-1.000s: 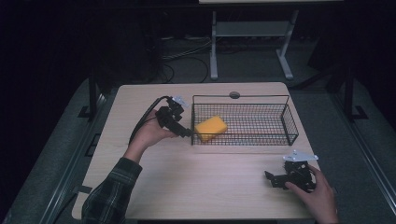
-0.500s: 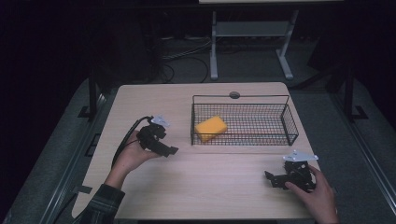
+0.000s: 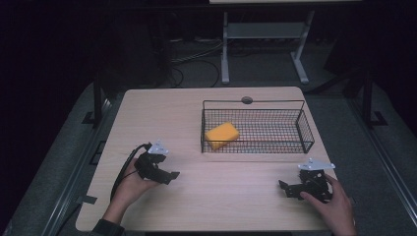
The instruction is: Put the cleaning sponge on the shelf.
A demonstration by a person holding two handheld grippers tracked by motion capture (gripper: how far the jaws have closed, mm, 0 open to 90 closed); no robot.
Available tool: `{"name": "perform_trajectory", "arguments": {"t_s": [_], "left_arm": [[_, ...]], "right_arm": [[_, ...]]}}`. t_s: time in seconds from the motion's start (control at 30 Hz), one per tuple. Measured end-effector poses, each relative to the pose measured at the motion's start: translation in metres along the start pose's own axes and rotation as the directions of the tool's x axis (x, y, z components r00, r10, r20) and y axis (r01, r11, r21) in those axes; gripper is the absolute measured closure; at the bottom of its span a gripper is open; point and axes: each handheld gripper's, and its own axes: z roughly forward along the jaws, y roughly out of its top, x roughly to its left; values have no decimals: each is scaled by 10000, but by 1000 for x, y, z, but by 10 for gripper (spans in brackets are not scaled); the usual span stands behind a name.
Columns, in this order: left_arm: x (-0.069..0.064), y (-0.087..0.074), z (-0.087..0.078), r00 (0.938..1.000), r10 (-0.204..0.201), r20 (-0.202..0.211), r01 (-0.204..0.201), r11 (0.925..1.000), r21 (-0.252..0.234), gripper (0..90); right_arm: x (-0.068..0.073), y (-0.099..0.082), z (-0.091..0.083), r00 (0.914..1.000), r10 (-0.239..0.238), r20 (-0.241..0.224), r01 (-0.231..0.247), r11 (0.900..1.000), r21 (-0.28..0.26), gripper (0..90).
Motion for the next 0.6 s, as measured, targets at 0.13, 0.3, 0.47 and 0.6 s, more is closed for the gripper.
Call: {"name": "perform_trajectory", "arguments": {"t_s": [0.13, 0.3, 0.47, 0.6], "left_arm": [[-2, -18, 1, 9998, -61, -201, 58, 9999, -121, 168], [-4, -36, 0, 9993, -90, -363, 83, 9998, -201, 159], [-5, -45, 3, 9987, -243, -457, 236, 9996, -154, 151], [-4, -48, 5, 9986, -203, -486, 198, 9997, -111, 140]], "right_arm": [[0, 0, 0, 10000, 3, 1, -3, 10000, 0, 12], [0, 0, 0, 10000, -1, -2, 1, 10000, -5, 12], [0, 0, 0, 10000, 3, -1, -3, 10000, -3, 12], [0, 0, 0, 10000, 6, 0, -6, 10000, -1, 12]]}}
